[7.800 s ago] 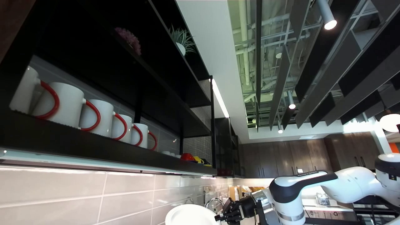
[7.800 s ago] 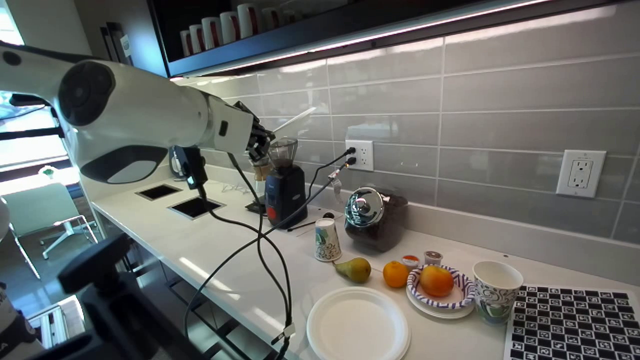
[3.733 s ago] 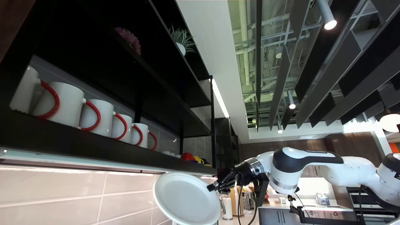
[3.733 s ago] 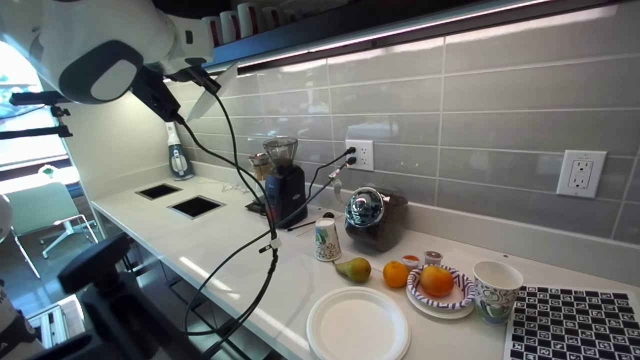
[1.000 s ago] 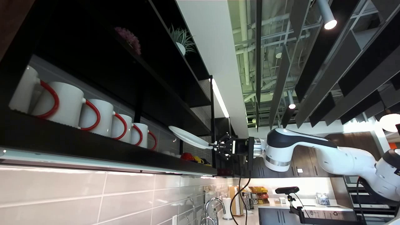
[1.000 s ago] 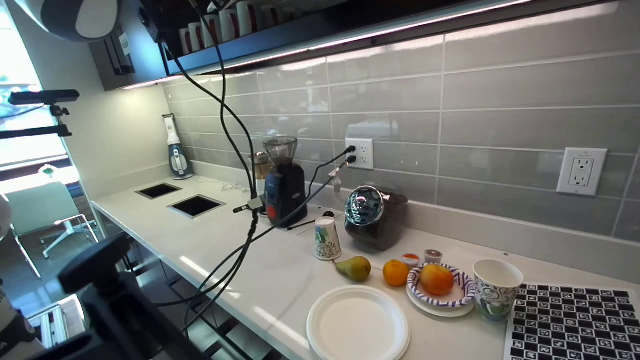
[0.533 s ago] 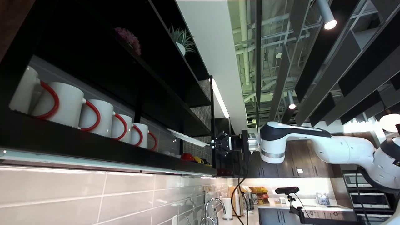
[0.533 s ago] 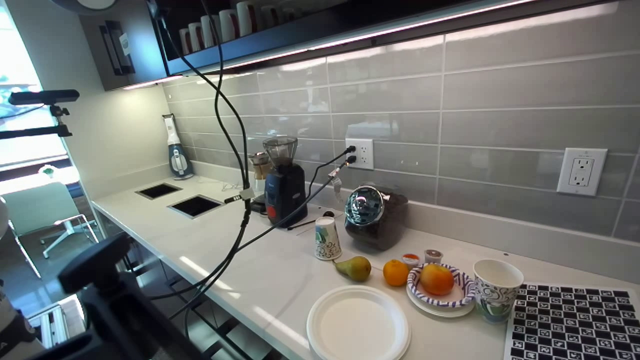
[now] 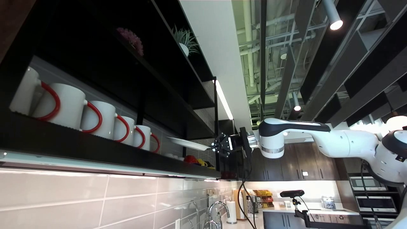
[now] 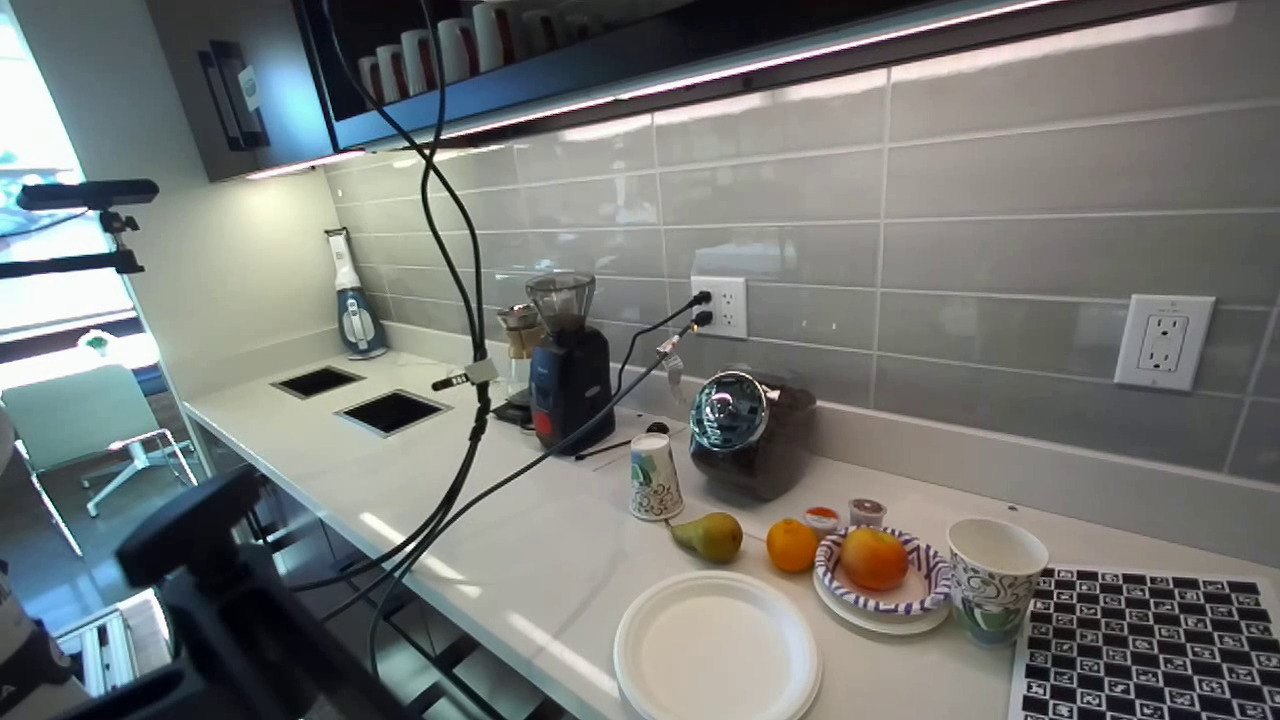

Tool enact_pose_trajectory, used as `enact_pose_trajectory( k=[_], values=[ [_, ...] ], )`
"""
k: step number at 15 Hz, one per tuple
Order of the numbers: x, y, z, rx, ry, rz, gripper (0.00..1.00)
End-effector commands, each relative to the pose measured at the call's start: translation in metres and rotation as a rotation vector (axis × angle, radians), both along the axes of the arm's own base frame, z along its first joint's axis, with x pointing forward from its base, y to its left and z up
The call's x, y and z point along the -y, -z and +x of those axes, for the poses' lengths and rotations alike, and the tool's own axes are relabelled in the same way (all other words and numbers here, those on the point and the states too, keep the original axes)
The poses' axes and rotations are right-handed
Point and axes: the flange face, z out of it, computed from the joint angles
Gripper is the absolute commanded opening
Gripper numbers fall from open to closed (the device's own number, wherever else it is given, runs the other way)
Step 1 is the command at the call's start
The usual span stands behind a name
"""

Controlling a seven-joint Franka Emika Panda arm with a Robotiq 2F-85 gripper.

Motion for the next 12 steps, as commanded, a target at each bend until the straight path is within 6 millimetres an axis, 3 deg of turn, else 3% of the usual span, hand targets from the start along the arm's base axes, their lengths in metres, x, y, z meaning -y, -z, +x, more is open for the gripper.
enact_pose_trajectory(
  k=[1, 12],
  values=[
    [0.006, -0.016, 0.017, -0.071, 0.012, 0.021, 0.01],
    [0.022, -0.036, 0.044, -0.211, 0.117, 0.080, 0.01]
  ],
)
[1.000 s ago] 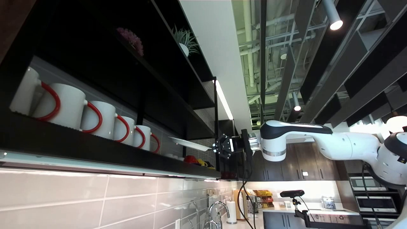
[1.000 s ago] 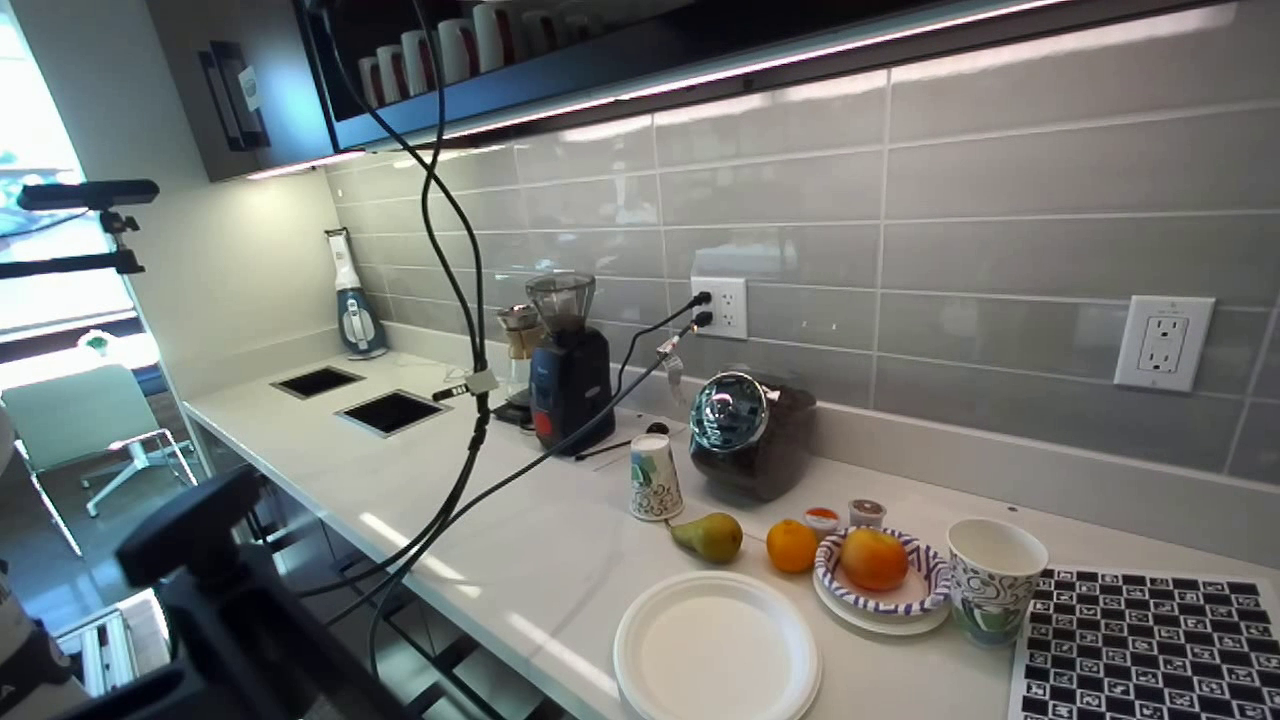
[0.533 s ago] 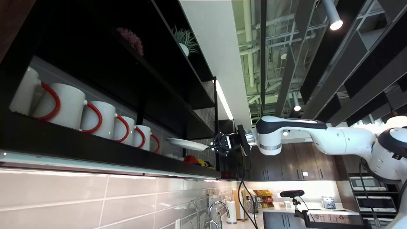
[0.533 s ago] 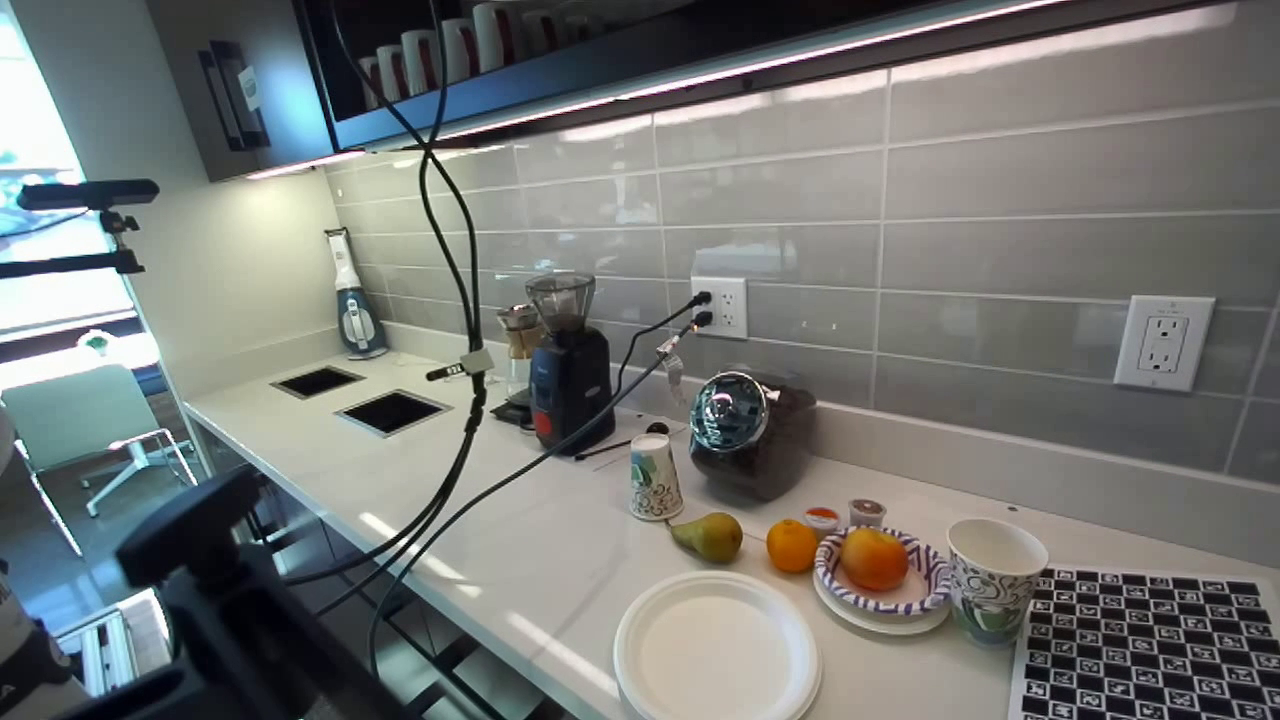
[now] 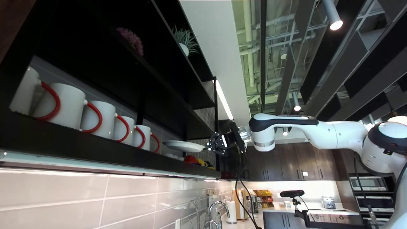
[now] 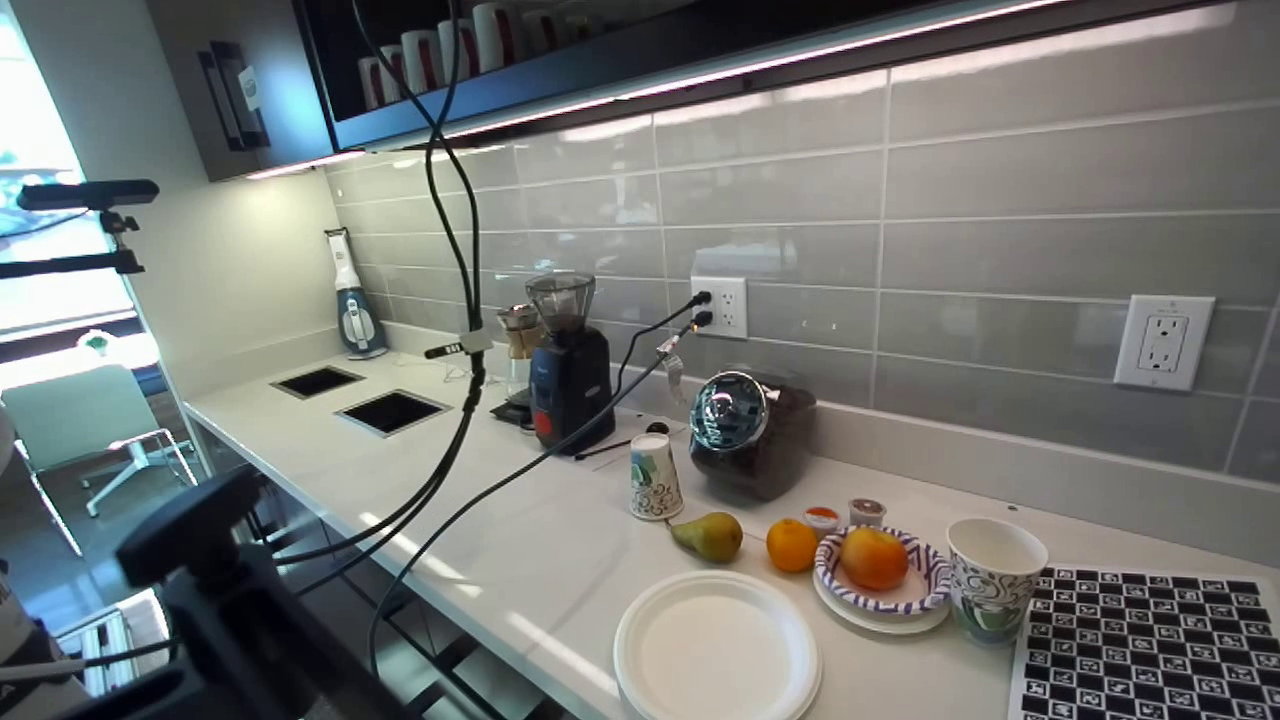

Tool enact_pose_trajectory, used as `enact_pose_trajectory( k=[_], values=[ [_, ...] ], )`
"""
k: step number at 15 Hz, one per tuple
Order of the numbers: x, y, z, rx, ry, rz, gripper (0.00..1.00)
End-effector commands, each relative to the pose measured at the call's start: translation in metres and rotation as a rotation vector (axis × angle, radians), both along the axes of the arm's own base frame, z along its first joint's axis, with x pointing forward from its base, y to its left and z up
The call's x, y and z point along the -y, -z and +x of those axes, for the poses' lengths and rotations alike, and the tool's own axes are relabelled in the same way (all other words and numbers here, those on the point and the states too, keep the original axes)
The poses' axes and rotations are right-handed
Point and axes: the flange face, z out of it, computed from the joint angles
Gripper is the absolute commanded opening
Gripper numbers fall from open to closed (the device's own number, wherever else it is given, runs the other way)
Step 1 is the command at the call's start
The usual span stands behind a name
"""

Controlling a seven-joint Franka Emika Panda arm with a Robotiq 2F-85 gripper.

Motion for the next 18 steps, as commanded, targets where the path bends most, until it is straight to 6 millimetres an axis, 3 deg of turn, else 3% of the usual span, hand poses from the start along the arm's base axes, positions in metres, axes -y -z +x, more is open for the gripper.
enact_pose_trajectory(
  k=[1, 6, 18],
  values=[
    [0.007, -0.013, 0.012, -0.076, 0.053, 0.017, 0.01],
    [0.004, -0.020, 0.021, -0.130, 0.040, 0.034, 0.01],
    [-0.017, 0.000, 0.060, -0.198, -0.013, -0.049, 0.01]
  ],
)
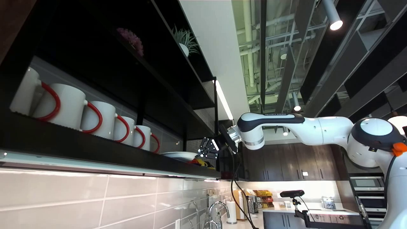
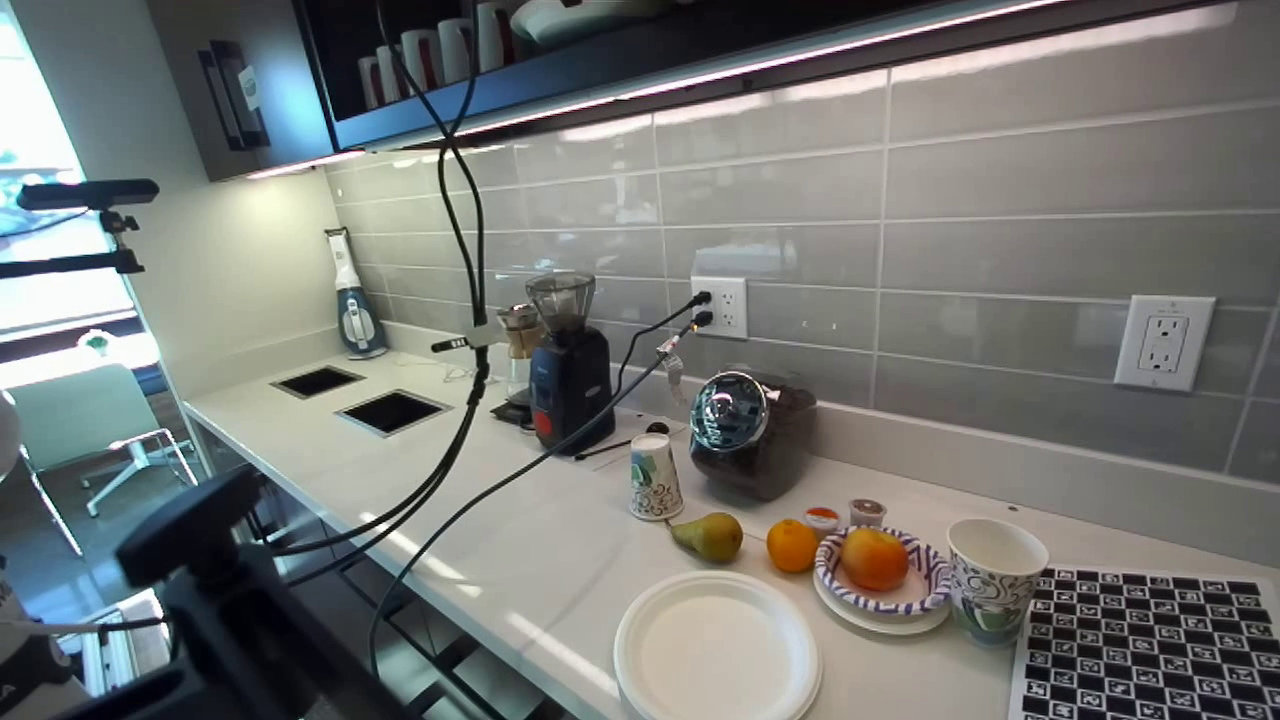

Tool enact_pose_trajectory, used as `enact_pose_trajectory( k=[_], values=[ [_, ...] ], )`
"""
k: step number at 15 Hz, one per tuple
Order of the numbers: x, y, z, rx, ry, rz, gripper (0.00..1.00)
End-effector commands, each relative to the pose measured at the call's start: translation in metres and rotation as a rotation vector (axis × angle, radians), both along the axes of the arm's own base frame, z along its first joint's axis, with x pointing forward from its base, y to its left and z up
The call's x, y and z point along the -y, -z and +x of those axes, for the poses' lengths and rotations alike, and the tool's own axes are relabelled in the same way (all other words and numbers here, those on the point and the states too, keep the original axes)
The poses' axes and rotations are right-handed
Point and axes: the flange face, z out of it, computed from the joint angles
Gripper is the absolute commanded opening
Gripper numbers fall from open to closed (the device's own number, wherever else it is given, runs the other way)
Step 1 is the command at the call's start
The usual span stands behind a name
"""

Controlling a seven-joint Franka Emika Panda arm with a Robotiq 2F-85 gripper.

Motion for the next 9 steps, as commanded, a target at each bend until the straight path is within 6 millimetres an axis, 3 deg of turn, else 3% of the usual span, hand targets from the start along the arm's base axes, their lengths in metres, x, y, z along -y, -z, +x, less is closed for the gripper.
enact_pose_trajectory(
  k=[1, 9],
  values=[
    [-0.003, -0.009, 0.015, -0.008, 0.006, -0.049, 0.01],
    [-0.010, -0.012, 0.041, 0.016, -0.014, -0.085, 0.01]
  ],
)
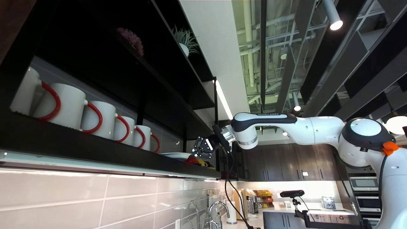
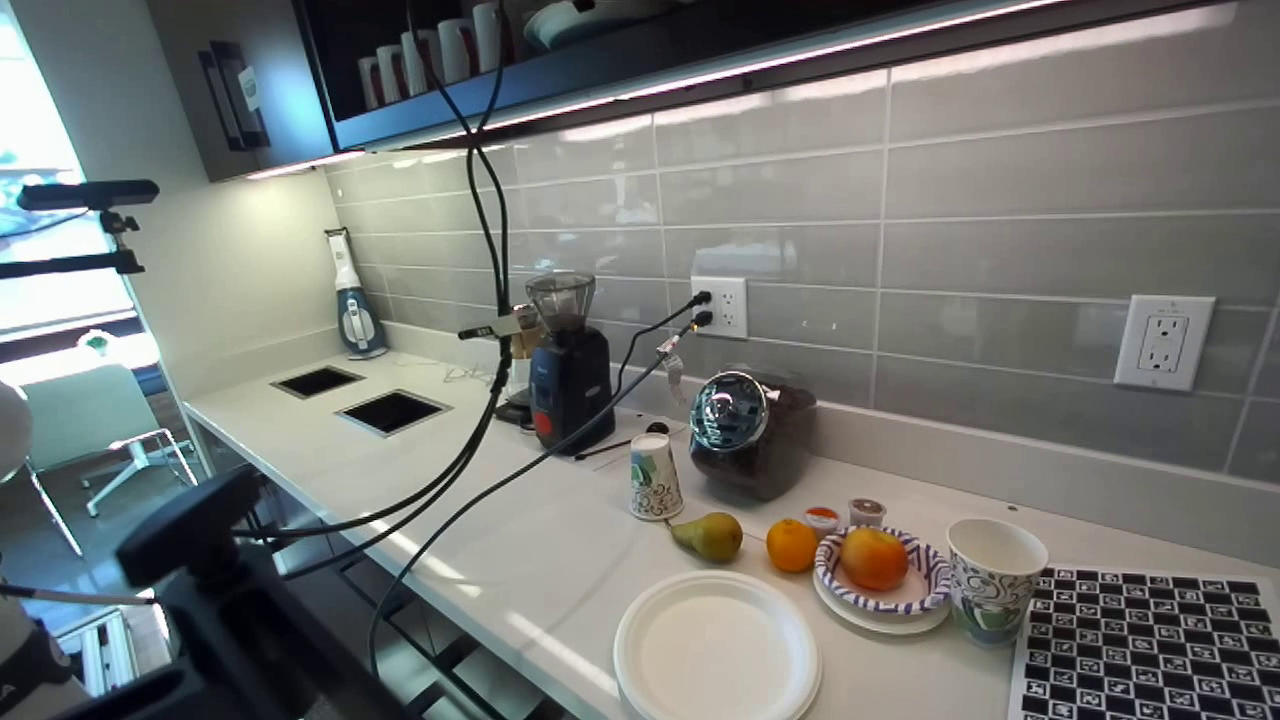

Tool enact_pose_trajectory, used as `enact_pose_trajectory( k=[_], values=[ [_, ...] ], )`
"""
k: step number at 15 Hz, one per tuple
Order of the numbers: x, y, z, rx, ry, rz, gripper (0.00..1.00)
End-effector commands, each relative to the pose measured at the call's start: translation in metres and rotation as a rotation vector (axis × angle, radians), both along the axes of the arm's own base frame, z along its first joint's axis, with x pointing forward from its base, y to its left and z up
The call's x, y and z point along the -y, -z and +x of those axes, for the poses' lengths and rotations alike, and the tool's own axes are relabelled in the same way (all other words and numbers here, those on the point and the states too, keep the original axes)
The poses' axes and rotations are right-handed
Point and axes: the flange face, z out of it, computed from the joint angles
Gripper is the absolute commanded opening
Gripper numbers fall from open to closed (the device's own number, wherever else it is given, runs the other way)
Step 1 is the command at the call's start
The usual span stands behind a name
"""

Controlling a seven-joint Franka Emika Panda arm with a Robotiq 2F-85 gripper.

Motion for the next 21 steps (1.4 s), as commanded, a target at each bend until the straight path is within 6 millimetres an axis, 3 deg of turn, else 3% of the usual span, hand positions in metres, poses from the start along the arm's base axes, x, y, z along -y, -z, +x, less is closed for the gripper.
enact_pose_trajectory(
  k=[1, 9, 10, 12, 21],
  values=[
    [-0.002, -0.007, 0.016, 0.009, 0.004, -0.040, 0.01],
    [0.002, -0.006, 0.032, 0.024, 0.016, -0.063, 0.02],
    [0.002, -0.007, 0.032, 0.027, 0.016, -0.068, 0.29],
    [0.001, -0.012, 0.030, 0.050, 0.011, -0.082, 0.35],
    [-0.001, -0.027, 0.002, 0.032, 0.052, -0.158, 0.97]
  ],
)
